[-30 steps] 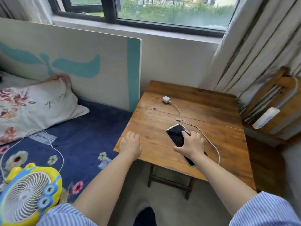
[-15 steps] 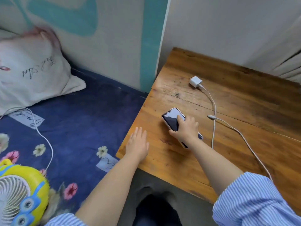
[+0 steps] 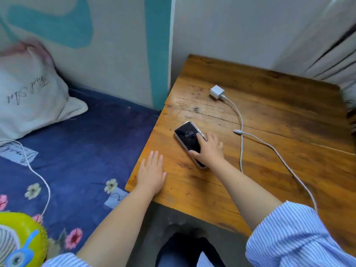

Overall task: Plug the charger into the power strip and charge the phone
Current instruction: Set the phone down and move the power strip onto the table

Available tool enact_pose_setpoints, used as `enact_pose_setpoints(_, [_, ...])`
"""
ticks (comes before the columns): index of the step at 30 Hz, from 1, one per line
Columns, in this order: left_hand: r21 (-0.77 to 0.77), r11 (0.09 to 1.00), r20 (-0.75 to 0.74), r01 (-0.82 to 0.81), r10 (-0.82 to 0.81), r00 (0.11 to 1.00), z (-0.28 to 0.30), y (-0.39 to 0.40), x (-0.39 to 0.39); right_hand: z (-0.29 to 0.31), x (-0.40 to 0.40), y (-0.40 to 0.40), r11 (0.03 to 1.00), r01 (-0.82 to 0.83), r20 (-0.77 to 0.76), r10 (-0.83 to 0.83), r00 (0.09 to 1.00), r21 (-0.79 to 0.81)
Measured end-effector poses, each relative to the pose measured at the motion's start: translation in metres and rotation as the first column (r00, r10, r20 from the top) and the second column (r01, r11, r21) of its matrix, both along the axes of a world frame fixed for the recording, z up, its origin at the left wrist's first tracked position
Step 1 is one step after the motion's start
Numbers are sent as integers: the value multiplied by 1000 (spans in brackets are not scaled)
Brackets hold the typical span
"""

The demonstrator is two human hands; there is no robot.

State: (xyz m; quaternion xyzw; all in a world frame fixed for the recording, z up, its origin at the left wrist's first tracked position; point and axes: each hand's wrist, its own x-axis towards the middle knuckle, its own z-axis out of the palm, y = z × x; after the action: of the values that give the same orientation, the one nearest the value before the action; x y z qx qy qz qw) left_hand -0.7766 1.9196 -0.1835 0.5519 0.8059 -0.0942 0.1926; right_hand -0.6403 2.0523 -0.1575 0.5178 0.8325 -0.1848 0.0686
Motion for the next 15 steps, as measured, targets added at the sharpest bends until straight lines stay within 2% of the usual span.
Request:
enact_pose_setpoints(3, [-7,995,-116,96,-96,989,54,26,8,42,31,-2,999,51,-50,-50,997,13])
enact_pose_setpoints(7, [102,967,-187,233,-211,959,130,75,46,105,82,0,987,129,-133,-115,984,101])
enact_pose_setpoints(15, [309,837,-200,452,-408,891,230,134,207,208,233,0,894,348,-230,-289,929,283])
